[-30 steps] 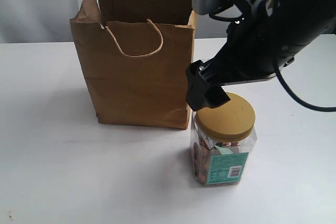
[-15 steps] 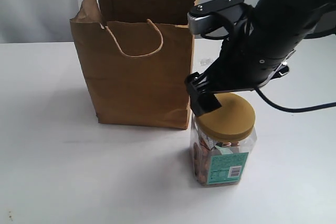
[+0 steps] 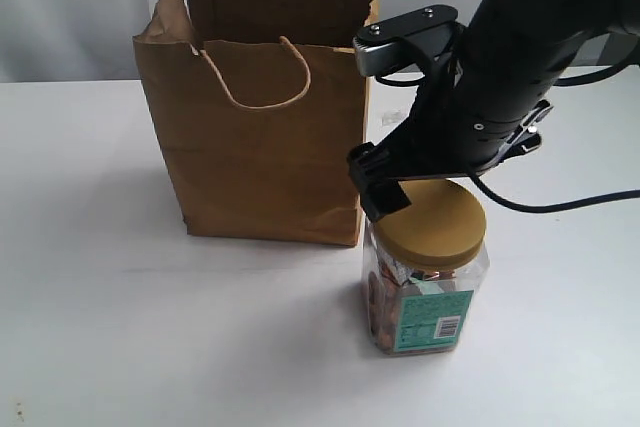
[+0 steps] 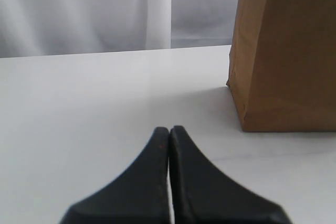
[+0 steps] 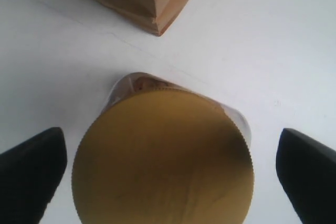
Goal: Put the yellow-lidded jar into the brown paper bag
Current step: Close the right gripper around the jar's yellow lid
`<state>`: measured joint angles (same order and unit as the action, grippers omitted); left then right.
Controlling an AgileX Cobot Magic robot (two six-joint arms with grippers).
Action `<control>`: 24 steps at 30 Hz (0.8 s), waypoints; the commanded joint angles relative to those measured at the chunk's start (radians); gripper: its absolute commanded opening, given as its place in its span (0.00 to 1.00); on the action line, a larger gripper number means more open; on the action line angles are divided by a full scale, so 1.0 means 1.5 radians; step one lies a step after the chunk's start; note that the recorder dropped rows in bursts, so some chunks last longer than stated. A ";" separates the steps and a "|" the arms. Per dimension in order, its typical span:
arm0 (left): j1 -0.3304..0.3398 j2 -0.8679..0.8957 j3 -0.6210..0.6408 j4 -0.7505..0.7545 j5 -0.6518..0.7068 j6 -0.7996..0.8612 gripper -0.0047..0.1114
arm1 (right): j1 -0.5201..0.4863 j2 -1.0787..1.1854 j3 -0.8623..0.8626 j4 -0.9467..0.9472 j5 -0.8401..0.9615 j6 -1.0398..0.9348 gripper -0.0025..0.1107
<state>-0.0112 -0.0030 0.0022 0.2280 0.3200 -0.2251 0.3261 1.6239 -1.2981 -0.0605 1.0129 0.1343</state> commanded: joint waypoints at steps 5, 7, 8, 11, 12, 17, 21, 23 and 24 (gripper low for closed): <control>-0.004 0.002 -0.001 -0.003 -0.006 -0.003 0.05 | -0.004 0.001 0.001 -0.011 -0.005 0.008 0.95; -0.004 0.002 -0.001 -0.003 -0.006 -0.003 0.05 | -0.004 0.001 0.010 -0.011 -0.017 0.008 0.95; -0.004 0.002 -0.001 -0.003 -0.006 -0.003 0.05 | -0.004 0.001 0.019 -0.011 -0.026 0.008 0.95; -0.004 0.002 -0.001 -0.003 -0.006 -0.003 0.05 | -0.004 0.001 0.046 -0.011 -0.050 0.008 0.95; -0.004 0.002 -0.001 -0.003 -0.006 -0.003 0.05 | -0.004 0.001 0.050 -0.011 -0.052 0.012 0.95; -0.004 0.002 -0.001 -0.003 -0.006 -0.003 0.05 | -0.004 0.001 0.053 -0.011 -0.039 0.021 0.95; -0.004 0.002 -0.001 -0.003 -0.006 -0.003 0.05 | -0.004 0.001 0.053 -0.011 -0.030 0.021 0.95; -0.004 0.002 -0.001 -0.003 -0.006 -0.003 0.05 | -0.004 0.001 0.053 -0.011 -0.026 0.026 0.93; -0.004 0.002 -0.001 -0.003 -0.006 -0.003 0.05 | -0.004 0.001 0.053 -0.011 -0.024 0.026 0.92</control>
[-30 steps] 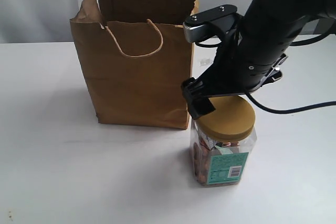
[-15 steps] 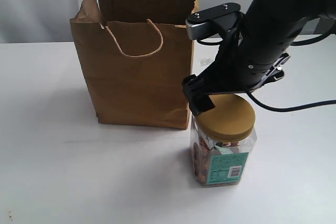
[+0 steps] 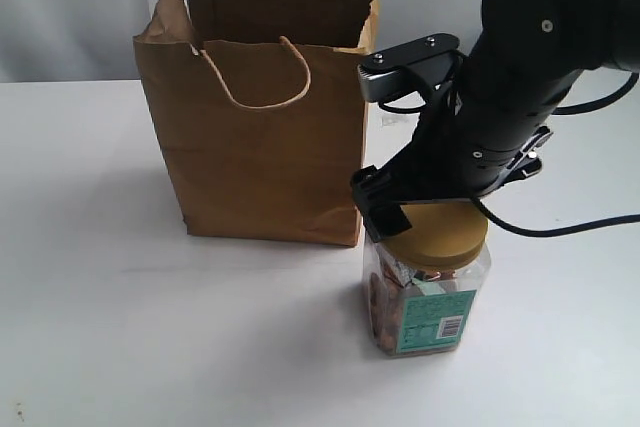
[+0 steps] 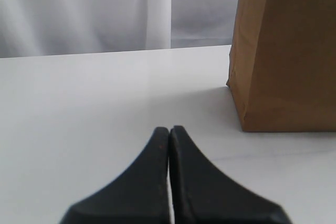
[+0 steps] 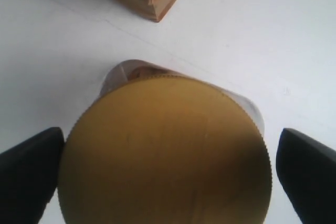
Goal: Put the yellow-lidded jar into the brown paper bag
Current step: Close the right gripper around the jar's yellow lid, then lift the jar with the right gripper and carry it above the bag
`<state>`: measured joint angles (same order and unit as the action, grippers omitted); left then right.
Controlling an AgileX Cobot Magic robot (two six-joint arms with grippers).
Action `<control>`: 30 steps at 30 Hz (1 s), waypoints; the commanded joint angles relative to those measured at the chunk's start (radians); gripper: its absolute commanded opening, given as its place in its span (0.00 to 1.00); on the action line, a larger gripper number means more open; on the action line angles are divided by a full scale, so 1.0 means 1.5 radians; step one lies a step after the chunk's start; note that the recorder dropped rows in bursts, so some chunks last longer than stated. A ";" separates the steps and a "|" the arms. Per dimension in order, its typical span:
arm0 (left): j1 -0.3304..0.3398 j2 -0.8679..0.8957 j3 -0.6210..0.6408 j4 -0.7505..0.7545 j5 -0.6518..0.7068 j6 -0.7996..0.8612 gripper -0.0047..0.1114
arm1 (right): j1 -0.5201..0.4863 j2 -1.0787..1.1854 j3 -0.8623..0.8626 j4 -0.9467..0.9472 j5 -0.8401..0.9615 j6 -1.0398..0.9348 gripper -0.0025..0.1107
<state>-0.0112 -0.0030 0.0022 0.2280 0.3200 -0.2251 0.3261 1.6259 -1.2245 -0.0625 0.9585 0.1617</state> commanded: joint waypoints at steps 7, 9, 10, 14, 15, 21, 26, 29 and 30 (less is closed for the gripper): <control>-0.004 0.002 -0.001 -0.003 -0.006 -0.003 0.05 | -0.004 0.000 0.004 -0.010 0.031 0.012 0.66; -0.004 0.002 -0.001 -0.003 -0.006 -0.003 0.05 | -0.004 0.000 0.004 -0.010 0.034 0.012 0.51; -0.004 0.002 -0.001 -0.003 -0.006 -0.003 0.05 | -0.004 0.000 0.004 -0.010 0.037 0.012 0.44; -0.004 0.002 -0.001 -0.003 -0.006 -0.003 0.05 | -0.004 -0.003 0.004 -0.010 0.043 0.012 0.11; -0.004 0.002 -0.001 -0.003 -0.006 -0.003 0.05 | -0.004 -0.003 0.000 -0.010 0.056 0.012 0.04; -0.004 0.002 -0.001 -0.003 -0.006 -0.003 0.05 | -0.004 -0.010 -0.049 -0.013 0.135 -0.002 0.02; -0.004 0.002 -0.001 -0.003 -0.006 -0.003 0.05 | -0.004 -0.041 -0.130 -0.023 0.175 -0.002 0.02; -0.004 0.002 -0.001 -0.003 -0.006 -0.003 0.05 | -0.004 -0.062 -0.191 -0.052 0.175 -0.002 0.02; -0.004 0.002 -0.001 -0.003 -0.006 -0.003 0.05 | -0.004 -0.071 -0.205 -0.061 0.175 -0.002 0.02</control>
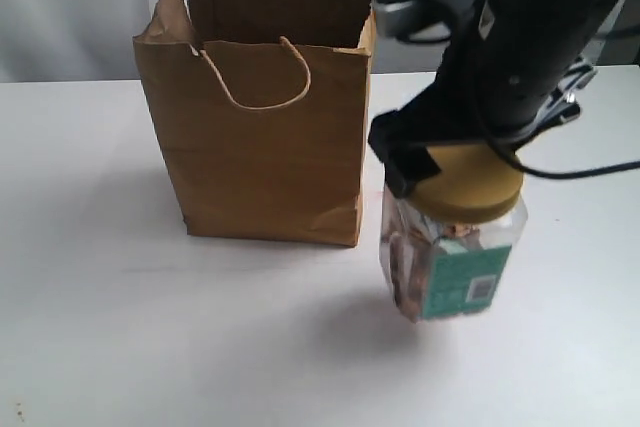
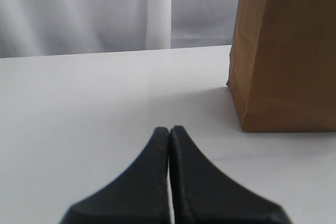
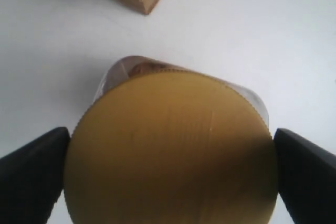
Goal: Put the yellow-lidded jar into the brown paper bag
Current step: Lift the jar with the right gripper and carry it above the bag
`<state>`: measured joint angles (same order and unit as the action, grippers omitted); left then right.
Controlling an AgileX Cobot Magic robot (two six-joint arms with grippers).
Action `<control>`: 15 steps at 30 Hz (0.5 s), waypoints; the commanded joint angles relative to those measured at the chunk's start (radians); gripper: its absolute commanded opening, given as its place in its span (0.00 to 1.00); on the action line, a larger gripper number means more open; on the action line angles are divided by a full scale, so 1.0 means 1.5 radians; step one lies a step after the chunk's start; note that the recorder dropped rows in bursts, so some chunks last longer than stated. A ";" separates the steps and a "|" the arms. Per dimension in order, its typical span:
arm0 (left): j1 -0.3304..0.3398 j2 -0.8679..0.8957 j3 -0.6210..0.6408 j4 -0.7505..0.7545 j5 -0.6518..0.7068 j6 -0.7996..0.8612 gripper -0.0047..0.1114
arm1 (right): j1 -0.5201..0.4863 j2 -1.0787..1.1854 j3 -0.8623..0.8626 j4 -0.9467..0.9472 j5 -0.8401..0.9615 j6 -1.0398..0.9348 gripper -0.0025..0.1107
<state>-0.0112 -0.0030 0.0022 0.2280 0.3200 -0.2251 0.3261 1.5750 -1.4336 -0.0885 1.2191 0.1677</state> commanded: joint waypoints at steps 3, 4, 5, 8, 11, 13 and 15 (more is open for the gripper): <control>-0.004 0.002 -0.001 -0.003 -0.006 -0.003 0.05 | -0.004 -0.063 -0.116 -0.065 0.001 -0.006 0.02; -0.004 0.002 -0.001 -0.003 -0.006 -0.003 0.05 | -0.004 -0.069 -0.129 -0.071 0.001 -0.004 0.02; -0.004 0.002 -0.001 -0.003 -0.006 -0.003 0.05 | -0.004 -0.074 -0.146 -0.079 0.001 -0.001 0.02; -0.004 0.002 -0.001 -0.003 -0.006 -0.003 0.05 | -0.004 -0.088 -0.195 -0.101 0.001 0.002 0.02; -0.004 0.002 -0.001 -0.003 -0.006 -0.003 0.05 | -0.004 -0.092 -0.239 -0.125 0.001 0.014 0.02; -0.004 0.002 -0.001 -0.003 -0.006 -0.003 0.05 | -0.004 -0.092 -0.281 -0.139 0.001 0.016 0.02; -0.004 0.002 -0.001 -0.003 -0.006 -0.003 0.05 | -0.004 -0.092 -0.309 -0.142 0.001 0.016 0.02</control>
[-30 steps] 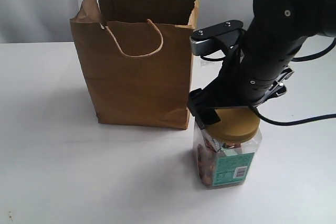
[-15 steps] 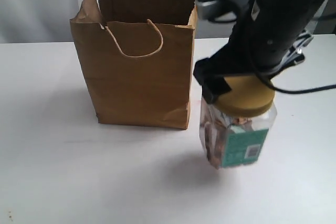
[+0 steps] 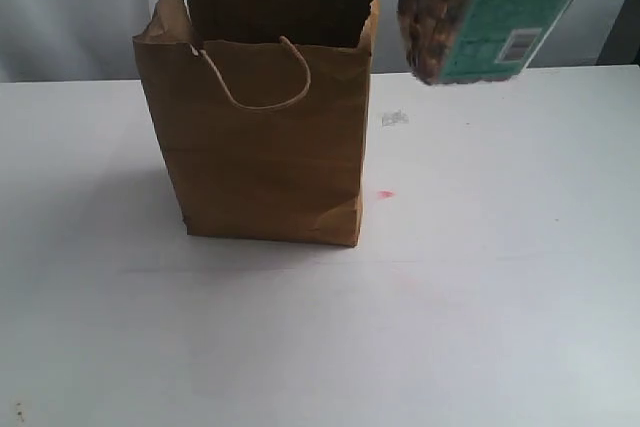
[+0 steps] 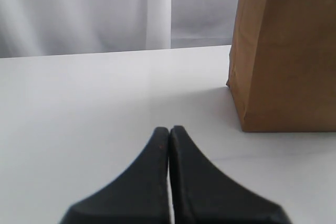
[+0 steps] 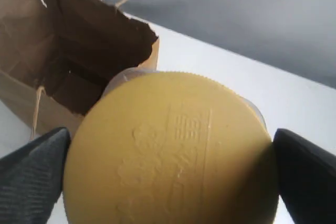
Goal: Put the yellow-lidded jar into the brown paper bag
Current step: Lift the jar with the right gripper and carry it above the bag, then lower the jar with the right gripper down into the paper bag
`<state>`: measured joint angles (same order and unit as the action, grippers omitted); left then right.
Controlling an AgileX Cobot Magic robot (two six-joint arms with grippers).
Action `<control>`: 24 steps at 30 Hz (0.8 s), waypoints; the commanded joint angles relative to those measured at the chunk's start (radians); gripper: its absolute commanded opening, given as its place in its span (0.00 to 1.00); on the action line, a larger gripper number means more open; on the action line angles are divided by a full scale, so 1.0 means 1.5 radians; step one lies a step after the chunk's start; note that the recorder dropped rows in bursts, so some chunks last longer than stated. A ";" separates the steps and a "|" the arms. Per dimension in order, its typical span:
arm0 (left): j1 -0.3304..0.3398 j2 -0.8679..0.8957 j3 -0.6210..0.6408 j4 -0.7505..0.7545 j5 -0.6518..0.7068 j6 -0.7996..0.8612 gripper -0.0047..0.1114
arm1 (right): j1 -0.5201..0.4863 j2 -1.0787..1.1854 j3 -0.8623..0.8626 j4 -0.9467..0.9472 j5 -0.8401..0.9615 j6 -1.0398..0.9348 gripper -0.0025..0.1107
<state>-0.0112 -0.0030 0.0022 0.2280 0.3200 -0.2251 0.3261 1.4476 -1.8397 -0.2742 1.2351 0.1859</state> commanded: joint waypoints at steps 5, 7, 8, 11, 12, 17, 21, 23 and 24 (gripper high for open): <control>-0.004 0.002 -0.001 -0.003 -0.006 -0.003 0.05 | 0.000 -0.006 -0.044 -0.014 -0.187 0.004 0.02; -0.004 0.002 -0.001 -0.003 -0.006 -0.003 0.05 | 0.002 0.000 -0.044 0.017 -0.273 0.004 0.02; -0.004 0.002 -0.001 -0.003 -0.006 -0.003 0.05 | 0.002 0.008 -0.044 0.041 -0.313 0.004 0.02; -0.004 0.002 -0.001 -0.003 -0.006 -0.003 0.05 | 0.002 0.046 -0.044 0.064 -0.405 0.004 0.02; -0.004 0.002 -0.001 -0.003 -0.006 -0.003 0.05 | 0.002 0.064 -0.044 0.064 -0.432 0.004 0.02; -0.004 0.002 -0.001 -0.003 -0.006 -0.003 0.05 | 0.002 0.123 -0.044 0.080 -0.506 0.001 0.02; -0.004 0.002 -0.001 -0.003 -0.006 -0.003 0.05 | 0.003 0.168 -0.044 0.128 -0.525 0.001 0.02; -0.004 0.002 -0.001 -0.003 -0.006 -0.003 0.05 | 0.009 0.188 -0.044 0.123 -0.532 0.001 0.02; -0.004 0.002 -0.001 -0.003 -0.006 -0.003 0.05 | 0.009 0.195 -0.044 0.117 -0.535 0.001 0.02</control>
<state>-0.0112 -0.0030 0.0022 0.2280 0.3200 -0.2251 0.3330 1.7168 -1.9017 -0.1002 0.4905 0.1902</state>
